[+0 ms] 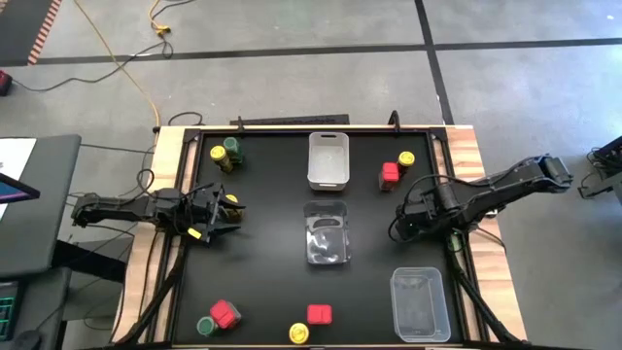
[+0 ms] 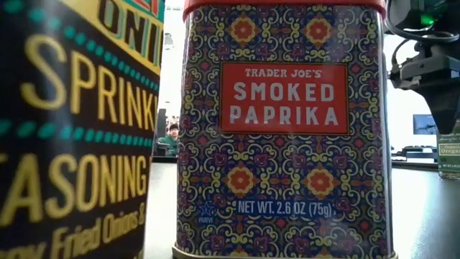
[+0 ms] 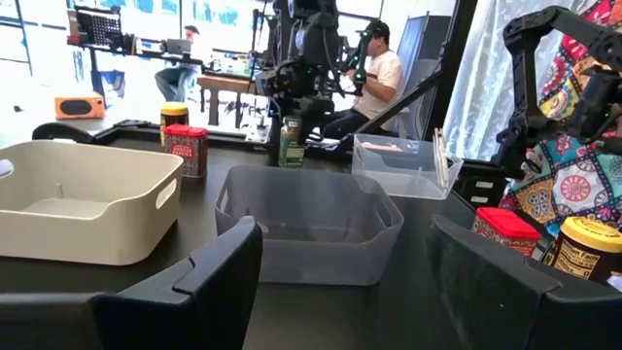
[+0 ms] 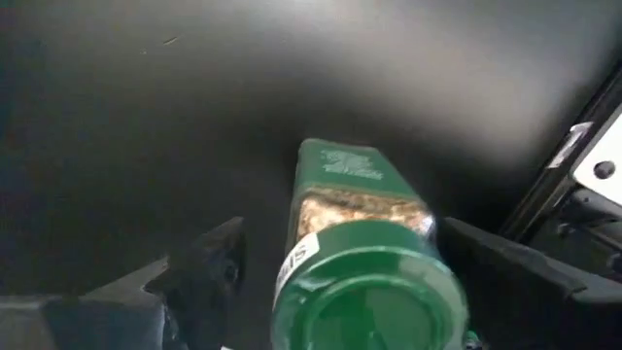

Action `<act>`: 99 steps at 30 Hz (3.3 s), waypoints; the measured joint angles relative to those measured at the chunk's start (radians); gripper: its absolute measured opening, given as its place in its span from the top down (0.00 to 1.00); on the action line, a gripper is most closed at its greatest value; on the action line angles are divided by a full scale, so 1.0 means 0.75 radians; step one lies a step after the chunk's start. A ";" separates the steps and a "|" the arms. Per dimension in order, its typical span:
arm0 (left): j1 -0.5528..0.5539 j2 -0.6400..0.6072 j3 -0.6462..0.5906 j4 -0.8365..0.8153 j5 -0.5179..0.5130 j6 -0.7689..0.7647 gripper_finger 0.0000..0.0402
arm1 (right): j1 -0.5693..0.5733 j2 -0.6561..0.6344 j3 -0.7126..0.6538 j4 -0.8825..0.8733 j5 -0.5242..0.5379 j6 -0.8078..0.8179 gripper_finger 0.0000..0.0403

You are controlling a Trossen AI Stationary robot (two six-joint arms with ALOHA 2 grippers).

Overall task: Sort spices by type
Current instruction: Put the right green seasoning bottle into the transparent bin

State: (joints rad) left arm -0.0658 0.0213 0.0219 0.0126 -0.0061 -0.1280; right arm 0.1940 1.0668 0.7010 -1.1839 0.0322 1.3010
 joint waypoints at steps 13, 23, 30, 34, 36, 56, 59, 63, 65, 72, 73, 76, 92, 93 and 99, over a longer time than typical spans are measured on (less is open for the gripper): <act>0.000 0.000 0.000 0.000 0.000 0.000 0.31 | 0.000 0.002 0.001 -0.001 0.001 0.000 0.31; 0.000 0.000 0.000 0.000 0.000 0.000 0.31 | 0.000 0.002 0.002 0.000 0.001 -0.001 0.43; 0.000 0.000 0.000 0.000 0.000 0.000 0.31 | 0.013 0.002 0.003 0.001 -0.009 -0.032 0.45; 0.000 0.000 0.000 0.000 0.000 0.000 0.31 | 0.015 0.002 0.003 0.001 -0.010 -0.040 0.43; 0.000 0.000 0.000 0.000 0.000 0.000 0.31 | 0.021 0.002 0.003 0.000 -0.011 -0.040 0.43; 0.000 0.000 0.000 0.000 0.000 0.000 0.31 | 0.351 0.000 0.633 -0.246 0.176 -0.330 0.45; 0.000 0.000 0.000 0.000 0.000 0.000 0.31 | 0.479 0.018 0.721 -0.252 0.178 -0.296 0.45; 0.000 0.000 0.000 0.000 0.000 0.000 0.31 | 0.670 0.116 0.831 -0.322 0.178 -0.248 0.45; 0.000 0.000 0.000 0.000 0.000 0.000 0.31 | 0.762 0.196 0.893 -0.377 0.177 -0.228 0.45; 0.000 0.000 0.000 0.000 0.000 0.000 0.31 | 1.017 0.459 1.045 -0.451 0.170 -0.275 0.45; 0.000 0.000 0.000 0.000 0.000 0.000 0.31 | 1.045 0.481 1.046 -0.445 0.169 -0.276 0.45; 0.000 0.000 0.000 0.000 0.000 0.000 0.31 | 1.119 0.542 1.035 -0.448 0.165 -0.270 0.45; 0.000 0.000 0.000 0.000 0.000 0.000 0.31 | 1.142 0.590 0.707 -0.083 0.080 -0.326 0.45; 0.000 0.000 0.000 0.000 0.000 0.000 0.31 | 1.139 0.590 0.684 -0.057 0.064 -0.342 0.45; 0.000 0.000 0.000 0.000 0.000 0.000 0.31 | 1.107 0.590 0.579 0.051 0.023 -0.392 0.45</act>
State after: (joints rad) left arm -0.0658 0.0215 0.0219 0.0125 -0.0059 -0.1280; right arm 1.0245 1.5089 1.1351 -1.1460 0.0497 1.0067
